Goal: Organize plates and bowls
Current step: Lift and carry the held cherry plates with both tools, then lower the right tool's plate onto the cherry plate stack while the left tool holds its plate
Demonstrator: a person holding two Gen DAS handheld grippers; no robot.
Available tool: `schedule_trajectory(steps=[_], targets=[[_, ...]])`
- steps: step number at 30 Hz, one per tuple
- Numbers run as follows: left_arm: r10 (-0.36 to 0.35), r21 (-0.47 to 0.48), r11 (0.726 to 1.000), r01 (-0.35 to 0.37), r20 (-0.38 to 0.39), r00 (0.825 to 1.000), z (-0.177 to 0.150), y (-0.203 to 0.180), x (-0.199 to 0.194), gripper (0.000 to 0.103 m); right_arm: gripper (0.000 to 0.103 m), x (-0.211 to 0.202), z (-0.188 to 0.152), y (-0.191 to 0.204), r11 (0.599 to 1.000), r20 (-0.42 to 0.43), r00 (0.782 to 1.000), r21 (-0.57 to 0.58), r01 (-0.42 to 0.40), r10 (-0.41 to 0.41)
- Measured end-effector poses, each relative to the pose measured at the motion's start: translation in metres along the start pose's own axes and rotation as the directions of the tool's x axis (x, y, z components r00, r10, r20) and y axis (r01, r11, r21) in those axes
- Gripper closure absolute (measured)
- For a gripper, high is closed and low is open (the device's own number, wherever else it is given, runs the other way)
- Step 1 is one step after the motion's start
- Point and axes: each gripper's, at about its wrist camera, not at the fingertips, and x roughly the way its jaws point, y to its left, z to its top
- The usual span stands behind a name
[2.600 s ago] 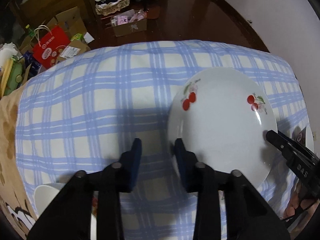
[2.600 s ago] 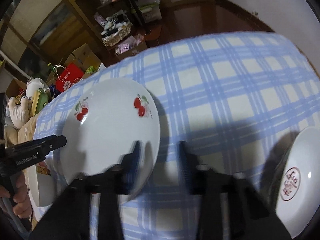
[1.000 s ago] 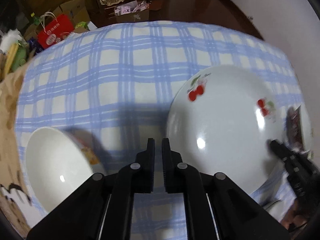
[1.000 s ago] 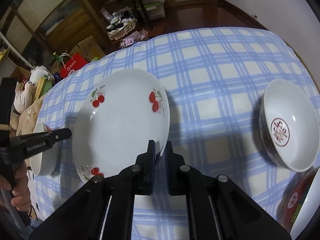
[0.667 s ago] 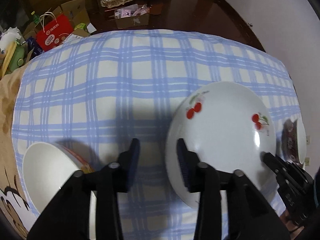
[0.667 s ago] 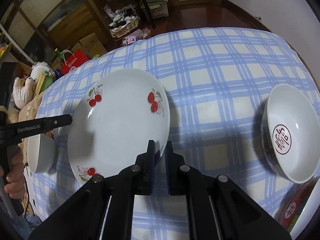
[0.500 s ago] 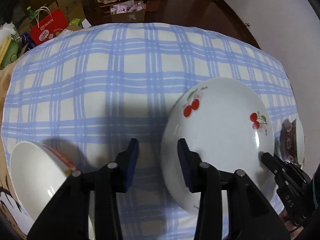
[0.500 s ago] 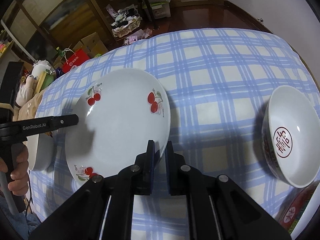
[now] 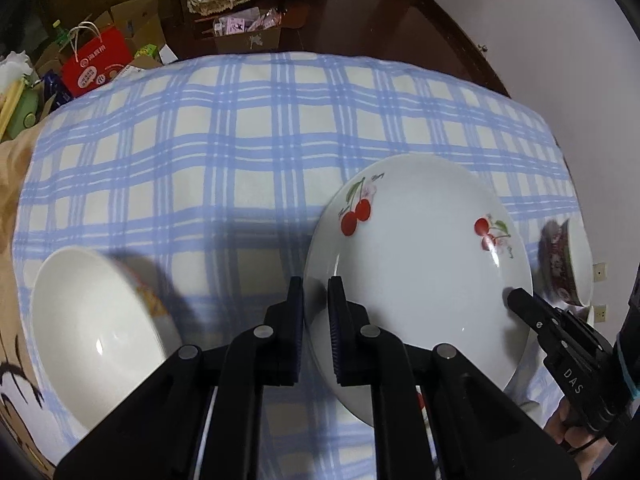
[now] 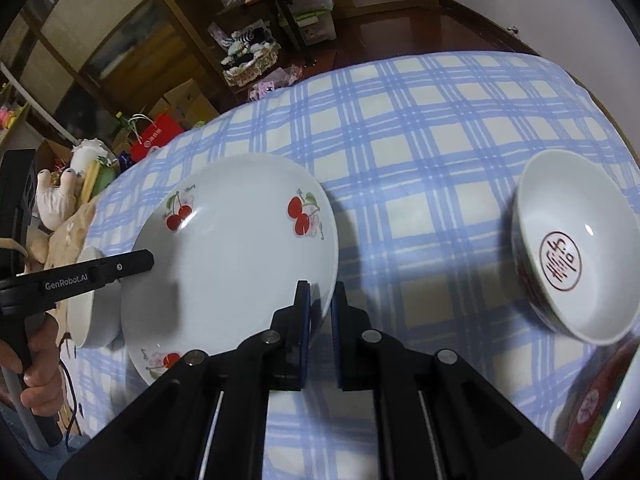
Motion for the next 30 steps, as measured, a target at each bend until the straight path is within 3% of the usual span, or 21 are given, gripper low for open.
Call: schedule_trajectory(steps=[8,13,17,30], targets=[[-0.036,0.014,0.999,0.036,0.034,0.999,-0.027,-0.01,-0.043,0.092,0.093,-0.05,-0.014,0.006,1.0,0.067,0.998,-0.02,0.001,0.001],[-0.044,0.067,0.997,0.042,0.023,0.999,-0.05,-0.022,-0.067,0.091,0.093,-0.08,-0.028,0.001,1.0,0.079,0.997,0.007,-0.025,0.025],[-0.046,0.104,0.994,0.041,0.048,0.998,-0.068,-0.036,-0.087,0.092,0.093,-0.101,-0.044,0.002,1.0,0.101,0.995,-0.021,0.0,0.002],[-0.065,0.154,0.987,0.052,0.078,0.995,-0.122,-0.071,-0.123,0.092,0.093,-0.156,-0.095,-0.015,1.0,0.148,0.989,-0.002,0.019,-0.019]])
